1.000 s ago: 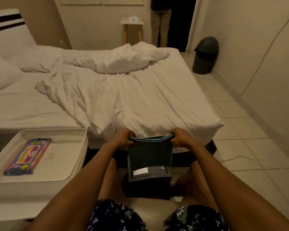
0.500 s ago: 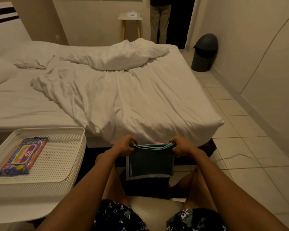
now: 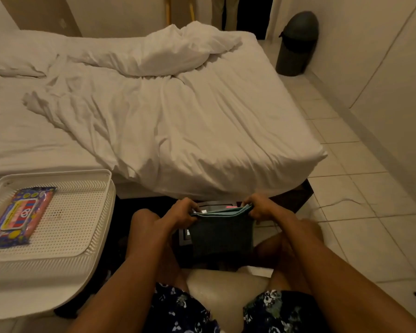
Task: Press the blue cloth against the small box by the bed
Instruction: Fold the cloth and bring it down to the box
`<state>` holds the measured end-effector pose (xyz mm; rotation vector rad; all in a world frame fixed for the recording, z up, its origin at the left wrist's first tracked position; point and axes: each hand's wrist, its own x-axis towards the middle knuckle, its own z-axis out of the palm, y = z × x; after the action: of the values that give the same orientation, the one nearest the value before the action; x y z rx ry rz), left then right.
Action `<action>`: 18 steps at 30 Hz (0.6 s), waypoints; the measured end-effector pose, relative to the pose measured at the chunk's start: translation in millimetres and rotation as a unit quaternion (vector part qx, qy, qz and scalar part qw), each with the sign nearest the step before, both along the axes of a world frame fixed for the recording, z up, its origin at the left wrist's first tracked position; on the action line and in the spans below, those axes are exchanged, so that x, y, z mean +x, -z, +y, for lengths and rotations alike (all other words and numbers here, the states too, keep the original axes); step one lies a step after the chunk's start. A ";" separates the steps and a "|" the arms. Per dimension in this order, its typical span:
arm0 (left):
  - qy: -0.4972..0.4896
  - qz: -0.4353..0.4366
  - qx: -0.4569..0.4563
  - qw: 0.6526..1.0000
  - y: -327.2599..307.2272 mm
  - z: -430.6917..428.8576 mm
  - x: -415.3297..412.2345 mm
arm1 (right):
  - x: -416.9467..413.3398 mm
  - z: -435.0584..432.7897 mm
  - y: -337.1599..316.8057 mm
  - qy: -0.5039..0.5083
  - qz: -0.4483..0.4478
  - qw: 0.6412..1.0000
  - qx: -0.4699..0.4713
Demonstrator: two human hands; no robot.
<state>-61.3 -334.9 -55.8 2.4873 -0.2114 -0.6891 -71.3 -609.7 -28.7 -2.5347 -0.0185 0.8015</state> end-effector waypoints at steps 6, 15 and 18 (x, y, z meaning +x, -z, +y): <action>0.001 0.011 -0.001 1.000 25.9 -17.8 1.9 | 16.4 -6.0 23.6 0.015 -0.015 0.999 -0.034; -0.075 -0.056 0.016 0.995 56.7 -22.1 30.2 | 47.5 -4.9 51.5 0.043 -0.043 0.997 -0.052; -0.075 -0.080 0.019 0.994 65.6 -24.2 45.6 | 57.1 -4.2 56.2 0.055 -0.042 0.996 -0.060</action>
<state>-15.8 -359.1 -121.4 2.5654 -0.0695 -0.4356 -14.2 -613.9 -84.9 -2.6535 0.1446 0.6718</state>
